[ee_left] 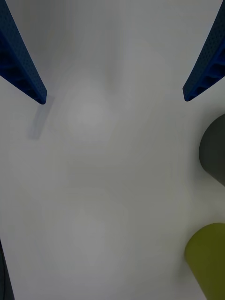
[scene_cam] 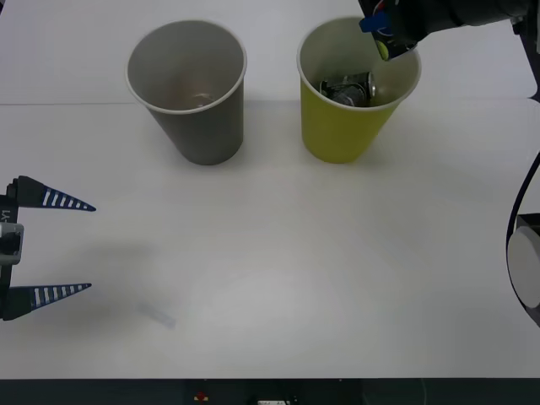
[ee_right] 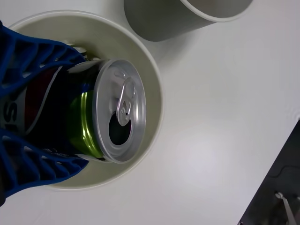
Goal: Put the can into the green bin and the plastic bottle into the gray bin
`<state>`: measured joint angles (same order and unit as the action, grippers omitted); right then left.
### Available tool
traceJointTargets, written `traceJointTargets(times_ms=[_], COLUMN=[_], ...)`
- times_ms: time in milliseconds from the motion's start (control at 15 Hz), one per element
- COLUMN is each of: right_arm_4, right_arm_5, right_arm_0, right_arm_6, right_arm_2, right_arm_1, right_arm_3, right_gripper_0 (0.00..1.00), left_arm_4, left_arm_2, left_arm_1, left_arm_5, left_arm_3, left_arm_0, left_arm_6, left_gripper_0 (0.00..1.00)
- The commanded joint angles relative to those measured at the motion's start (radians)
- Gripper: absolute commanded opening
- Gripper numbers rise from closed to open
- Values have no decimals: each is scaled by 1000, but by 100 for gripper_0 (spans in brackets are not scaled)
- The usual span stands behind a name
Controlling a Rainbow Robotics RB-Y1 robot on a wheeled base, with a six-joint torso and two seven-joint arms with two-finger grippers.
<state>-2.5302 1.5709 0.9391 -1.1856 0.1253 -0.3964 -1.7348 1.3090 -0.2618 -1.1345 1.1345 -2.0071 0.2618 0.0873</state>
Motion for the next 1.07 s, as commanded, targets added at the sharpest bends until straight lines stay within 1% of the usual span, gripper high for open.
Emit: traceJointTargets(times_ms=[67, 133, 200, 400, 933, 1067], right_arm_4=[-15, -19, -16, -9, -4, 13], right_arm_5=[0, 0, 0, -22, -23, -6], right_arm_0=[7, 7, 7, 7, 7, 7], right_arm_6=[15, 30, 30, 37, 34, 26], right_arm_2=[0, -1, -1, -15, -12, -3], right_arm_1=[2, 2, 2, 4, 4, 4], right_arm_3=[21, 21, 26, 41, 41, 6], right_gripper_0=[0, 64, 100, 100, 100, 100], left_arm_4=[0, 0, 0, 0, 0, 0], left_arm_2=[0, 0, 0, 0, 0, 0], left_arm_1=[0, 0, 0, 0, 0, 0], left_arm_5=[0, 0, 0, 0, 0, 0], left_arm_3=[0, 0, 0, 0, 0, 0], left_arm_0=[0, 0, 0, 0, 0, 0], left_arm_6=[0, 0, 0, 0, 0, 0], left_gripper_0=[100, 100, 100, 100, 100, 100])
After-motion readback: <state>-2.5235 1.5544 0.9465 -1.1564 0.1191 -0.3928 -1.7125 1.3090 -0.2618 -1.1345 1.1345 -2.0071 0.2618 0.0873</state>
